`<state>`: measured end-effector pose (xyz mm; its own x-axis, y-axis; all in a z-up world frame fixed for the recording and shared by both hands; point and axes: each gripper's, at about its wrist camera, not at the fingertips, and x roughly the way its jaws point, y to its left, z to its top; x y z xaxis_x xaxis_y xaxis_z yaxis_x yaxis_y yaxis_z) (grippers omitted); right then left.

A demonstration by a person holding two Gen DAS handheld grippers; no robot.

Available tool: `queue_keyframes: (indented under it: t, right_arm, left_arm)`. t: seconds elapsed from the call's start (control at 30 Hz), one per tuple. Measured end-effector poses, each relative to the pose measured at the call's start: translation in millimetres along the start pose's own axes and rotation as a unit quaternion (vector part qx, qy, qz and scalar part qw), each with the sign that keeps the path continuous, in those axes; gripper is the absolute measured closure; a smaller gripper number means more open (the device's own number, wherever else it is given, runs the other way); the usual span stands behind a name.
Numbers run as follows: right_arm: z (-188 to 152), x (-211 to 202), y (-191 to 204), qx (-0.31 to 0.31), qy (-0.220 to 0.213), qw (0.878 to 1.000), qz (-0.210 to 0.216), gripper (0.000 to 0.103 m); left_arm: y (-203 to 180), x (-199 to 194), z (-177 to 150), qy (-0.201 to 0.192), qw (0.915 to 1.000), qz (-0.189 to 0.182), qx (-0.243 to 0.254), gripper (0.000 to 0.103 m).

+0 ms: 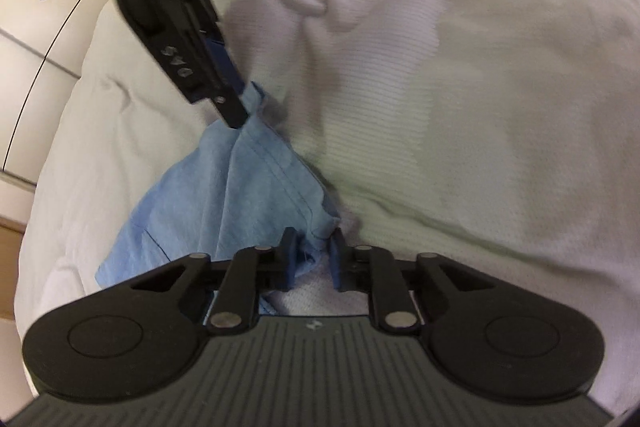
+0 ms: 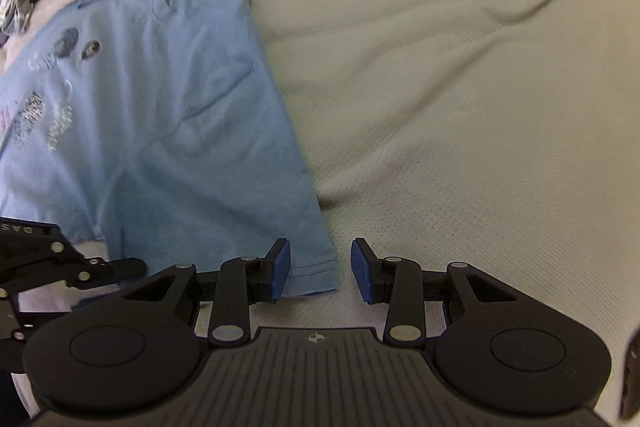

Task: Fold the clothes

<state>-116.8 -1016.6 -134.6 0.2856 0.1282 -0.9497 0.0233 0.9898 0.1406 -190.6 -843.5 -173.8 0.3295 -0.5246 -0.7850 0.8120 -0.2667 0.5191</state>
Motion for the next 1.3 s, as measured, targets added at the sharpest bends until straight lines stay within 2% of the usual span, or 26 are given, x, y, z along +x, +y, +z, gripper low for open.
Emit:
queue_keyframes:
  t: [0.1, 0.2, 0.23, 0.33, 0.4, 0.43, 0.53, 0.6, 0.63, 0.73, 0.83, 0.87, 0.9, 0.97, 1.0, 1.1, 1.2, 1.27, 1.3]
  right_arm:
    - [0.3, 7.9, -6.6, 0.022, 0.011, 1.000, 0.018, 0.065]
    - [-1.7, 8.2, -14.0, 0.068, 0.019, 0.996, 0.045, 0.085]
    - [-1.8, 7.0, -16.8, 0.083, 0.019, 0.995, 0.051, 0.097]
    - [-1.9, -2.5, -23.8, 0.125, 0.013, 0.990, 0.066, 0.100]
    - [3.5, -13.4, -26.0, 0.149, 0.008, 0.986, 0.076, 0.100]
    - [7.5, -19.9, -27.3, 0.162, 0.005, 0.983, 0.082, 0.100]
    - [23.6, -40.9, -30.3, 0.197, -0.011, 0.974, 0.108, 0.100]
    - [38.1, -51.6, -26.6, 0.204, -0.025, 0.970, 0.126, 0.100]
    - [46.5, -54.7, -22.3, 0.201, -0.032, 0.970, 0.132, 0.100]
    - [74.3, -53.9, -4.6, 0.187, -0.047, 0.969, 0.153, 0.100]
    - [102.7, -40.5, 13.9, 0.177, -0.056, 0.967, 0.174, 0.100]
    - [111.0, -35.6, 20.1, 0.171, -0.063, 0.967, 0.180, 0.093]
    - [118.8, -31.1, 26.5, 0.163, -0.074, 0.966, 0.186, 0.090]
    - [125.4, -28.4, 35.7, 0.142, -0.088, 0.970, 0.175, 0.076]
    - [127.5, -28.0, 39.8, 0.130, -0.093, 0.973, 0.166, 0.075]
    - [131.2, -25.9, 50.7, 0.095, -0.104, 0.980, 0.137, 0.075]
    - [117.0, -16.3, 52.3, 0.033, -0.073, 0.993, 0.091, 0.073]
    - [108.4, -7.0, 53.2, -0.021, -0.055, 0.996, 0.066, 0.070]
    - [104.4, -2.2, 53.7, -0.047, -0.045, 0.996, 0.055, 0.069]
  left_arm:
    - [2.8, 0.2, 0.4, -0.005, 0.9998, 0.002, -0.021, 0.096]
    - [5.7, -1.7, -0.7, -0.014, 0.9992, 0.004, -0.037, 0.097]
    - [7.5, -3.1, -1.5, -0.018, 0.9988, 0.004, -0.045, 0.098]
    - [19.1, -11.6, -5.3, -0.033, 0.9952, 0.003, -0.092, 0.099]
    - [38.3, -21.6, -11.0, -0.045, 0.9842, -0.007, -0.171, 0.099]
    - [50.1, -26.6, -15.9, -0.048, 0.9737, -0.012, -0.223, 0.099]
    - [82.4, -37.4, -36.2, -0.046, 0.9249, -0.029, -0.376, 0.099]
    - [97.6, -40.7, -53.4, -0.040, 0.8847, -0.039, -0.463, 0.099]
    - [103.0, -40.1, -63.1, -0.037, 0.8614, -0.045, -0.505, 0.099]
    - [112.4, -34.1, -93.8, -0.032, 0.7810, -0.063, -0.621, 0.098]
    - [115.4, -26.8, -123.3, -0.028, 0.6956, -0.078, -0.714, 0.098]
    - [114.7, -25.3, -130.2, -0.028, 0.6752, -0.082, -0.733, 0.098]
    - [113.7, -24.2, -136.1, -0.028, 0.6577, -0.085, -0.748, 0.098]
    - [111.6, -24.5, -144.8, -0.029, 0.6318, -0.091, -0.769, 0.098]
    - [110.1, -24.8, -147.6, -0.030, 0.6211, -0.094, -0.777, 0.098]
    - [106.5, -24.5, -154.2, -0.036, 0.5974, -0.105, -0.794, 0.098]
    - [105.2, -24.8, -167.6, -0.044, 0.5641, -0.117, -0.816, 0.098]
    - [102.8, -22.9, -174.8, -0.046, 0.5424, -0.124, -0.830, 0.096]
    - [101.1, -22.0, -177.7, -0.047, 0.5347, -0.126, -0.834, 0.095]
